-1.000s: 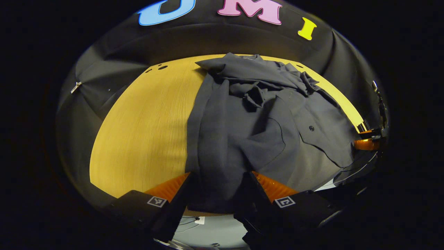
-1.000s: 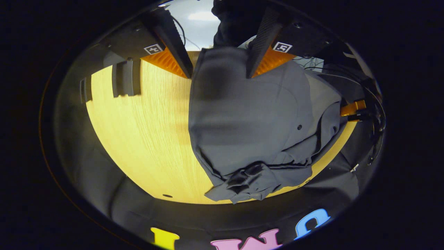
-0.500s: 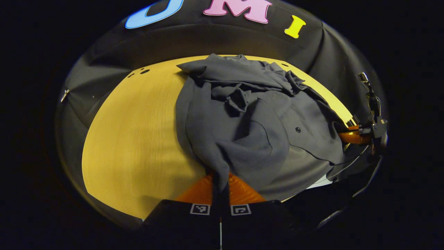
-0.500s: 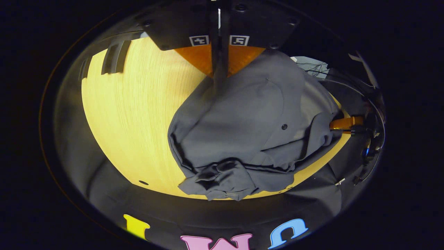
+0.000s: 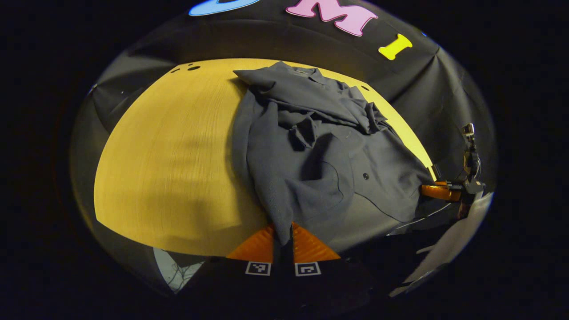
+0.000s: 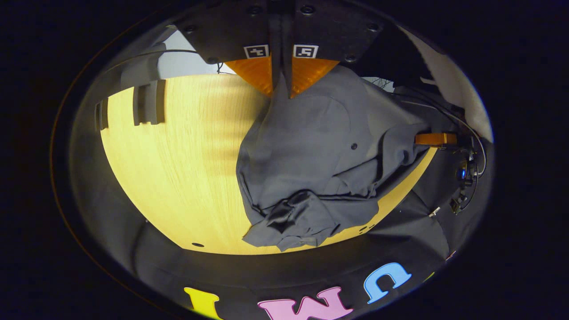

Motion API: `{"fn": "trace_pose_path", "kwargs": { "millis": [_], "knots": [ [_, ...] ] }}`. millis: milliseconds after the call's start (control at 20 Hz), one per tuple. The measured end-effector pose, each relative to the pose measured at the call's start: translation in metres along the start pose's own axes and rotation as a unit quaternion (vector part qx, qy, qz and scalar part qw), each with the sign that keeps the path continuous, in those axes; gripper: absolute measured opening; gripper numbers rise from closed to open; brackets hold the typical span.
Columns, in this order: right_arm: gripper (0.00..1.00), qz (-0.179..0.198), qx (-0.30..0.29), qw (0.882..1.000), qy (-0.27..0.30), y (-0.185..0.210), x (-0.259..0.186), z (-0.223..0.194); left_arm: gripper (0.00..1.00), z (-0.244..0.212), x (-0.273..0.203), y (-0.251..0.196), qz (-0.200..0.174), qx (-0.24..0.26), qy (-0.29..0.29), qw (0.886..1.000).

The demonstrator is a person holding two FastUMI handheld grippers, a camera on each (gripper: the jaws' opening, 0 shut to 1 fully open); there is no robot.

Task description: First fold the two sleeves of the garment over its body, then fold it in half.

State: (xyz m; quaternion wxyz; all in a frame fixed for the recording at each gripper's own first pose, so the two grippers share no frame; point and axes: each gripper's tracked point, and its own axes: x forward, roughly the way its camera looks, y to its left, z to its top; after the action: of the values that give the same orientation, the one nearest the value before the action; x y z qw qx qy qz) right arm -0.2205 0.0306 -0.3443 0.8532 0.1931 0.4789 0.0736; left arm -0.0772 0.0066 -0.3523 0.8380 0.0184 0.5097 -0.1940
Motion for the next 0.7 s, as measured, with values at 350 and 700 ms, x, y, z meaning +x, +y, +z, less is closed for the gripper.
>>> {"fn": "trace_pose_path", "kwargs": {
  "millis": [350, 700],
  "knots": [
    [0.06, -0.006, 0.038, 0.995, -0.092, 0.007, -0.017, 0.084, 0.06, 0.081, -0.037, -0.027, -0.044, -0.045, -0.077, 0.995],
    [0.05, 0.003, 0.059, 0.974, -0.217, 0.012, -0.026, 0.203, 0.06, 0.191, -0.060, -0.039, -0.063, -0.054, -0.184, 0.979]
  ]
}}
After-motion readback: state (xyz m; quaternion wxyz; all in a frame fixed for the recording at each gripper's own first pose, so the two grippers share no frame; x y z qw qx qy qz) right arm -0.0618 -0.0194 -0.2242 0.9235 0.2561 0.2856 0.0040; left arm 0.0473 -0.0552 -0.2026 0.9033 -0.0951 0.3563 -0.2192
